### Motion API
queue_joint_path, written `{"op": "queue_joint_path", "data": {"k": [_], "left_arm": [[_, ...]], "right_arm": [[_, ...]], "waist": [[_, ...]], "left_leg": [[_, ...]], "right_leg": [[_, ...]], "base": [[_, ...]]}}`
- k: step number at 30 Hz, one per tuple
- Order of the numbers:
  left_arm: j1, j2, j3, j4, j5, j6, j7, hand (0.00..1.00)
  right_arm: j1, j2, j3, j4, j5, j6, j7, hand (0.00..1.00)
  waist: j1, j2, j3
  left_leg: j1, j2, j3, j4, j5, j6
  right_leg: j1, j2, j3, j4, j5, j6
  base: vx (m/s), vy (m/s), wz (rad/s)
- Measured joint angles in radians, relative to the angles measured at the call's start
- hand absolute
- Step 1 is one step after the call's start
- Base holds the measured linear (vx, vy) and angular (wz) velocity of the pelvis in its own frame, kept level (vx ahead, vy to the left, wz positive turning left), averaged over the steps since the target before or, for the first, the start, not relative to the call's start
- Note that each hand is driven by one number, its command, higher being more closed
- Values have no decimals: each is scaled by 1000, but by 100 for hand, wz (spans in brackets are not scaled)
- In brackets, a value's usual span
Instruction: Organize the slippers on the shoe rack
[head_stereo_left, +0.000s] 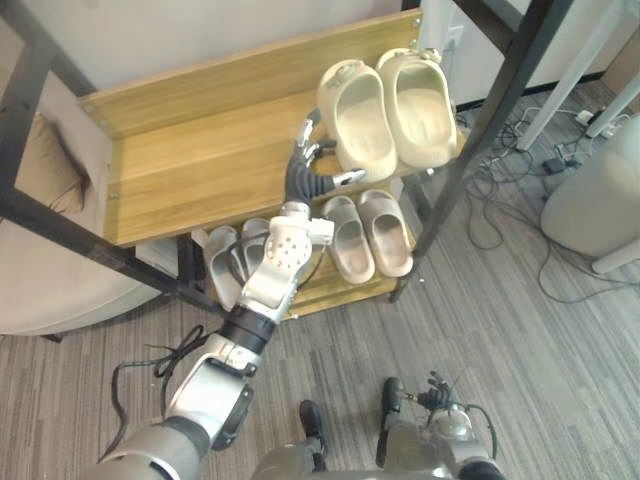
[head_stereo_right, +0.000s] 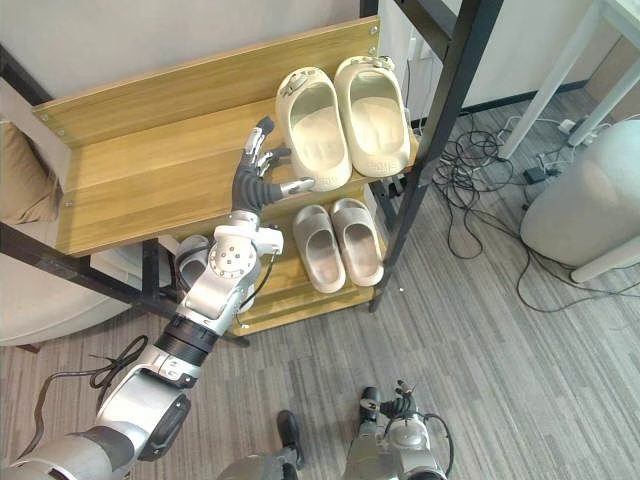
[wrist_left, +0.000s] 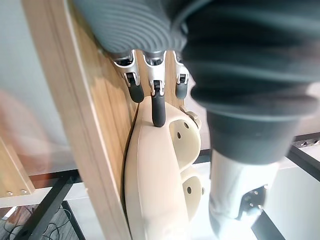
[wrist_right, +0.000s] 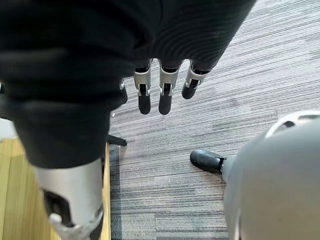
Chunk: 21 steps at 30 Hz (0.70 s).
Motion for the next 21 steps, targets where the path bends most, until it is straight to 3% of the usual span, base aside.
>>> {"op": "queue_joint_path", "data": {"k": [21], "left_arm": [[-26,3,64,54,-30,1,1,0]], "right_arm": [[-10,5,-6,-3,0,-1,-8,0]], "waist": [[-16,1,2]], "left_leg": [[15,-3,-22,0,1,3]], "right_leg": [[24,-4,-16,0,-6,6]], "base": [[-11,3,2]]}}
